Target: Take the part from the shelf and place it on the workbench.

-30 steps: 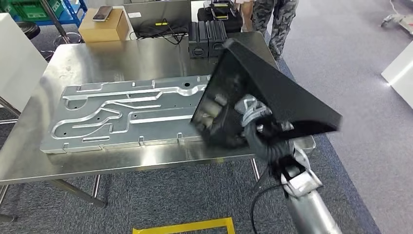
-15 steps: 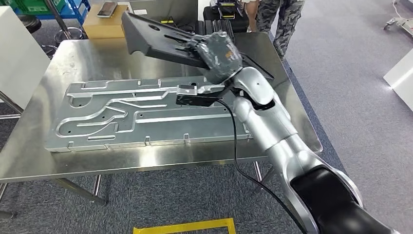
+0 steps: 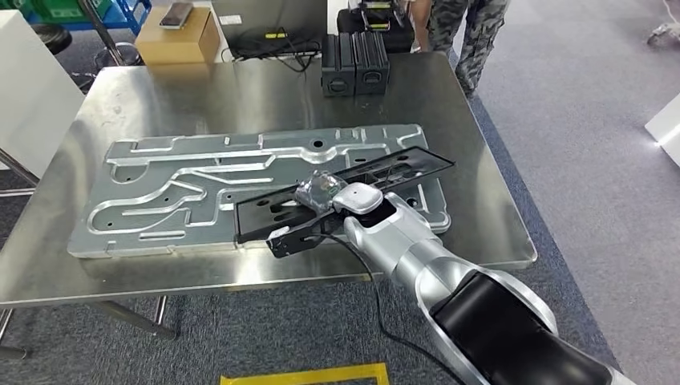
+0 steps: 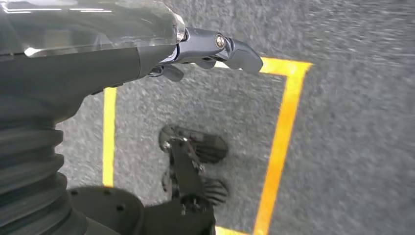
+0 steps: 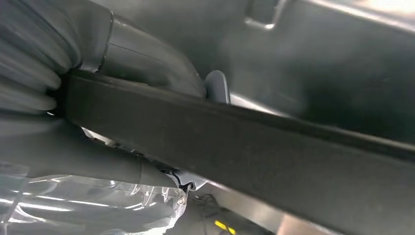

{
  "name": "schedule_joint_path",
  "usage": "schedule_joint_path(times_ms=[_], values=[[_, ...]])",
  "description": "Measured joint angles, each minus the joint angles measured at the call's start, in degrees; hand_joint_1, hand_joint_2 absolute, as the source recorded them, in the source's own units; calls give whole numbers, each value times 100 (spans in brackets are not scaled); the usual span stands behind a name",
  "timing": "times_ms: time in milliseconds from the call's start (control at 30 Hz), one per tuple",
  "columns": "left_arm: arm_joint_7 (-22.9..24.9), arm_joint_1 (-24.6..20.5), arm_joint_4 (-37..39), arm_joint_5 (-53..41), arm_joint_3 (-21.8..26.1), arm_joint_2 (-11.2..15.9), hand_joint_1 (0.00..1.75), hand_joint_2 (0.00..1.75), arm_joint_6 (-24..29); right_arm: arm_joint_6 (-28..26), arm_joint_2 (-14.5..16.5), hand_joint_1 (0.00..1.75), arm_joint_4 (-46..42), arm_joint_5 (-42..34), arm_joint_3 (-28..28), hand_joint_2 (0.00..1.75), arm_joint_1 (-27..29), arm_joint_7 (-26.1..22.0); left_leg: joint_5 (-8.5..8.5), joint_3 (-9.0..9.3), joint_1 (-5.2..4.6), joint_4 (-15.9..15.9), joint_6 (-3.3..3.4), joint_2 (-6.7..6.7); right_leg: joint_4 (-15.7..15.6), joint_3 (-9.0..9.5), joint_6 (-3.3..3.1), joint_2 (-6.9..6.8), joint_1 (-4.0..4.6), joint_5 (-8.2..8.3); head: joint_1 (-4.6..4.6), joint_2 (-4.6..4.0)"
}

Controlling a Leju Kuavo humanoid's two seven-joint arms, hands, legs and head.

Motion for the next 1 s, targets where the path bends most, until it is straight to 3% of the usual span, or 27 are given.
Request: schedule_joint_path(times_ms=[100, 133, 167, 200, 267, 300, 367, 433, 500, 600, 633, 667, 700, 767, 833, 900, 1000], values=[[-26, 16, 0, 31, -9, -4, 0, 175, 1, -11, 28, 0, 185, -3, 70, 0, 56, 120, -452, -550, 34, 1076, -78, 31, -37, 89, -39, -30, -18, -36, 0, 0], [-27, 33, -1, 33, -9, -4, 0, 175, 26, -65, 28, 0, 222, -10, 84, 0, 80, 139, -513, -718, 50, 1354, -100, 39, -34, 99, -38, -28, -19, -47, 0, 0], [-28, 48, -1, 32, -10, -4, 0, 175, 55, -132, 28, 0, 249, -18, 94, 0, 97, 154, -460, -785, 66, 1425, -119, 46, -30, 110, -29, -21, -25, -58, 0, 0], [-28, 57, -1, 29, -11, -3, 0, 175, 80, -197, 28, 0, 271, -26, 99, 0, 101, 171, -300, -728, 83, 1252, -134, 51, -20, 123, -13, -11, -35, -70, 0, 0], [-27, 59, -1, 24, -15, -2, 0, 175, 105, -269, 28, 0, 308, -31, 103, 0, 98, 196, 99, -365, 116, 454, -161, 62, 24, 141, 44, 6, -48, -112, 0, 0], [-27, 56, -1, 22, -17, -3, 0, 175, 108, -284, 25, 0, 324, -31, 104, 0, 89, 213, 221, -201, 121, 112, -145, 55, 56, 138, 80, 15, -44, -137, 1, 0], [-25, 54, -1, 21, -23, -7, 0, 175, 111, -301, 20, 0, 350, -31, 105, 0, 71, 241, 269, -67, 111, -167, -75, 40, 89, 124, 148, 34, -23, -162, 1, 0], [-22, 56, -1, 22, -26, -8, 0, 87, 115, -361, 15, 0, 372, -41, 105, 0, 65, 257, 282, -66, 95, -167, 22, 37, 91, 121, 211, 49, -33, -165, 1, 0], [-49, 54, -1, 23, -29, -9, 0, 0, 135, -567, 7, 0, 390, -110, 104, 0, 65, 242, 303, -61, 92, -185, 98, 47, 285, 40, 262, 43, -55, -306, 2, 0], [-86, 54, -1, 10, -39, -8, 0, 0, 184, -1065, -14, 0, 383, -714, -28, 0, 73, -200, 307, -74, 72, -187, 152, 67, 1360, -481, 288, 24, -60, -848, 1, 0], [-76, 52, -1, 0, -41, -7, 0, 0, 189, -1152, -12, 0, 355, -1097, -163, 0, 80, -516, 303, -77, 59, -184, 158, 73, 1692, -653, 287, 22, -59, -953, 1, 0], [-59, 44, -1, -13, -44, -7, 0, 0, 188, -1151, -3, 0, 305, -1549, -351, 0, 84, -897, 300, -76, 47, -180, 163, 76, 1839, -737, 277, 21, -59, -951, 1, 0], [-36, 32, -1, -24, -46, -7, 0, 0, 186, -1056, 8, 0, 228, -2028, -575, 0, 87, -1305, 296, -72, 37, -177, 167, 73, 1762, -709, 259, 20, -57, -841, 1, 0], [9, 3, 0, -39, -51, -9, 0, 0, 175, -686, 26, 0, -16, -2988, -1068, 0, 78, -2069, 285, -57, 22, -171, 168, 51, 1025, -365, 183, 20, -37, -423, 2, 0], [39, -9, 1, -40, -52, -19, 0, 0, 163, -309, 28, 0, -328, -3748, -1523, 0, 58, -2571, 269, -57, 0, -161, 141, 25, 330, -39, 116, 12, -2, -175, 2, 0], [52, -8, 2, -39, -53, -26, 0, 0, 157, -78, 28, 0, -602, -4142, -1843, 0, 53, -2753, 262, -61, 1, -167, 85, 14, 151, 38, 95, 5, 31, -171, 1, 0], [62, -1, 2, -7, -53, -26, 0, 0, 155, 312, 3, 0, -1102, -4995, -2166, 0, 191, -2953, 181, -92, 16, -76, -5, 28, 53, 89, 35, -3, 2, -132, 1, 0]])
